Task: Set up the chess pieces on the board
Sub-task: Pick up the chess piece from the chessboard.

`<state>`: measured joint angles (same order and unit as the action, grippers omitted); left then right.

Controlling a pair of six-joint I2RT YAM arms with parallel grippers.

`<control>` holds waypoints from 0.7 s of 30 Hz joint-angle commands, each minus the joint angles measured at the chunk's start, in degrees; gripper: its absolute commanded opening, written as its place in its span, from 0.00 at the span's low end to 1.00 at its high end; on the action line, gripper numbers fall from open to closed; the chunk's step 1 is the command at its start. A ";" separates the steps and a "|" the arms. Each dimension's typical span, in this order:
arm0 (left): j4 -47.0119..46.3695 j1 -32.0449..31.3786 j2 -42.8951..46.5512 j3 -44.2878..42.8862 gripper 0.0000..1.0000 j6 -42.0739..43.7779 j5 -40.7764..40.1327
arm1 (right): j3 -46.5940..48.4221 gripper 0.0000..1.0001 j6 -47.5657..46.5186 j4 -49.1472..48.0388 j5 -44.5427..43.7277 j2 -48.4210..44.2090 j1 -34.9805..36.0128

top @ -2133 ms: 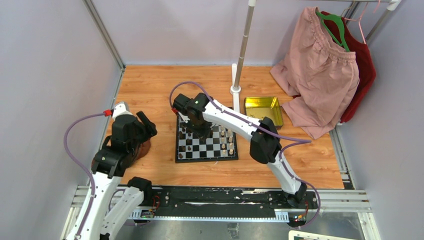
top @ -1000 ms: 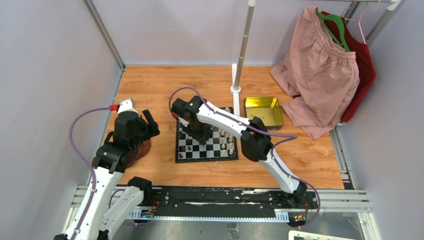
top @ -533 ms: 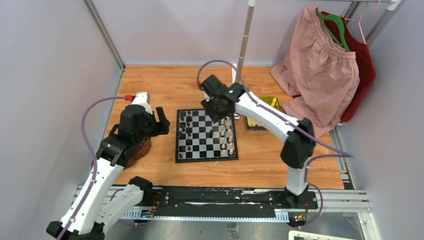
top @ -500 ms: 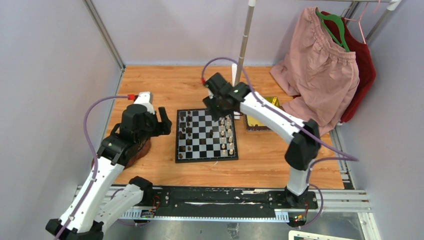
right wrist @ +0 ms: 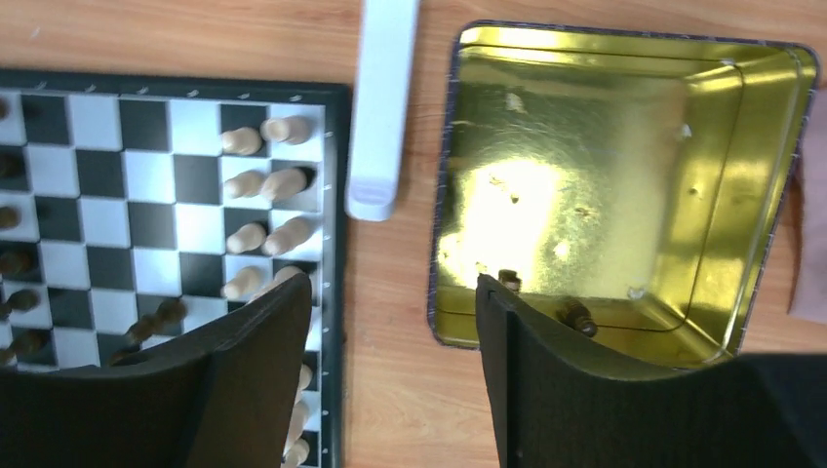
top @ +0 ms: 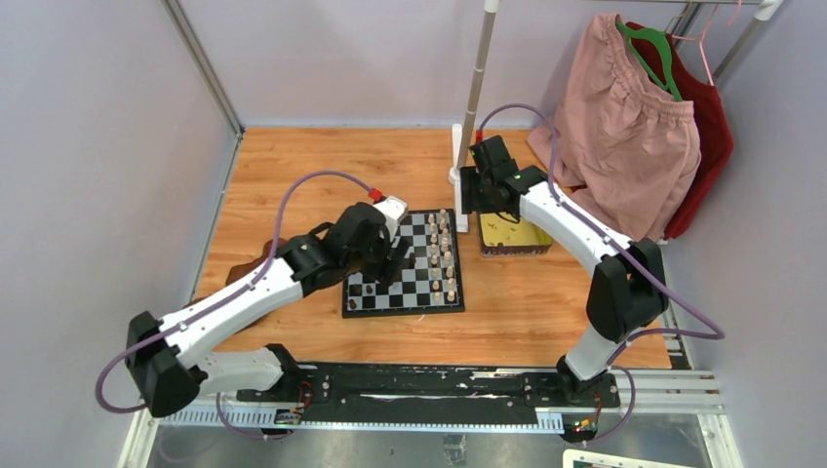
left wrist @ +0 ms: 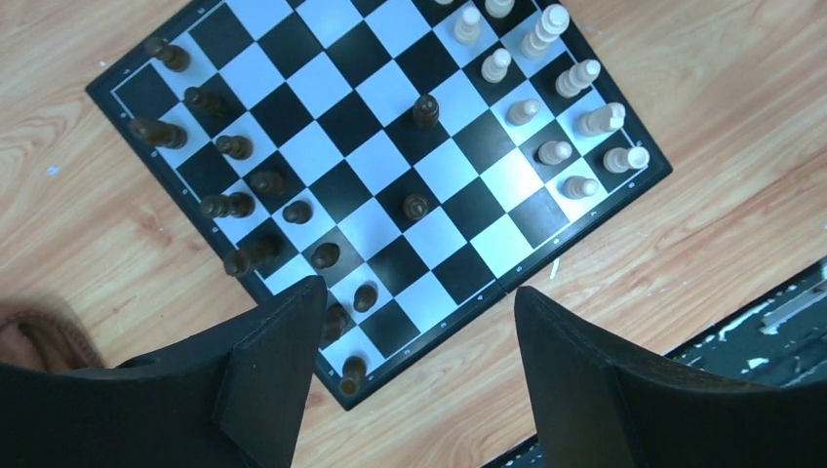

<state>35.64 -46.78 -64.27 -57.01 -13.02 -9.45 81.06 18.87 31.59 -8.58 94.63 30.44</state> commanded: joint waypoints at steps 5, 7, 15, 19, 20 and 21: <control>-9.52 -1.12 -6.64 2.43 0.66 2.28 -1.62 | -2.60 0.52 2.02 -3.26 -5.52 -1.77 -3.70; -10.97 -1.12 -8.94 2.42 0.60 2.17 -1.92 | -2.69 0.47 1.44 -3.40 -5.78 -1.44 -3.80; -12.76 -1.12 -18.10 -0.64 0.48 1.95 -2.47 | -2.91 0.44 0.08 -3.72 -6.27 -0.72 -4.16; -13.66 -1.12 -20.96 -1.30 0.48 1.29 -3.69 | -2.84 0.44 -0.39 -3.91 -6.19 -0.67 -4.42; -13.60 -1.12 -21.58 -1.72 0.48 1.24 -3.91 | -2.84 0.44 -0.52 -3.99 -6.11 -0.67 -4.49; -13.37 -1.12 -22.34 -2.07 0.48 1.16 -4.05 | -2.69 0.44 -0.65 -4.00 -6.06 -0.67 -4.58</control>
<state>24.62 -47.70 -84.79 -56.10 -11.16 -11.57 78.87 19.33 28.34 -13.32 94.63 26.85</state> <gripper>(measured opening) 0.480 0.440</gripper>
